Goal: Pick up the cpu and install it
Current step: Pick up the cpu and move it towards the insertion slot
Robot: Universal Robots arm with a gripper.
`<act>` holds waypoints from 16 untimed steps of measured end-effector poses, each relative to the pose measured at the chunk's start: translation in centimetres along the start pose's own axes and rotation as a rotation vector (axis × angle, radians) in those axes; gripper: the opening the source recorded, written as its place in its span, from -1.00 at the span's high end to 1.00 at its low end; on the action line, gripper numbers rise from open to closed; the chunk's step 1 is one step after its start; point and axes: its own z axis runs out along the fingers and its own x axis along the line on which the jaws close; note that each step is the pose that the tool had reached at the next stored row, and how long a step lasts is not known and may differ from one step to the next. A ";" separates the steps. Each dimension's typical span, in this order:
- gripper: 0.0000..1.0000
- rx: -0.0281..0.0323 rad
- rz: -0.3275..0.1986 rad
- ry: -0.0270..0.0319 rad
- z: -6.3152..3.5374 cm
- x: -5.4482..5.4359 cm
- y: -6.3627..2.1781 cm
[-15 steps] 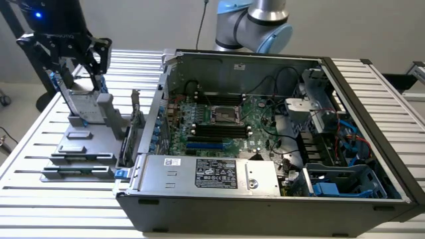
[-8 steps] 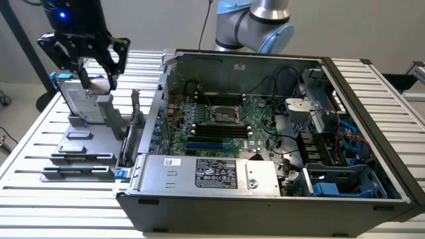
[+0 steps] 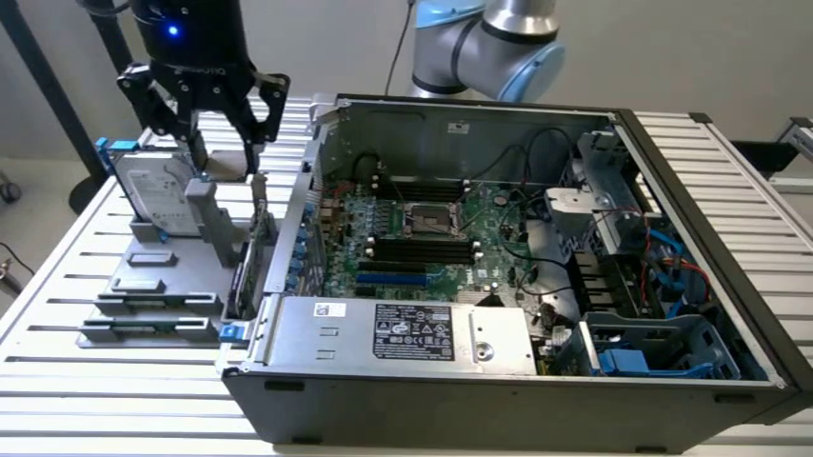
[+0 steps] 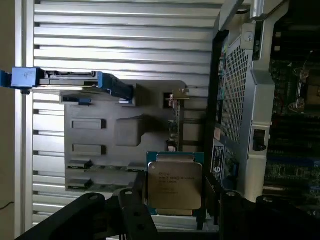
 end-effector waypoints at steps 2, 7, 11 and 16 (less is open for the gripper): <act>-0.09 -0.0001 0.000 0.0000 -0.05 -0.9 -0.03; -0.09 -0.0005 0.000 0.0000 -0.19 -3.2 -0.12; -0.09 -0.0011 0.000 0.0001 -0.31 -5.0 -0.20; -0.09 -0.0021 0.000 0.0000 -0.44 -7.2 -0.28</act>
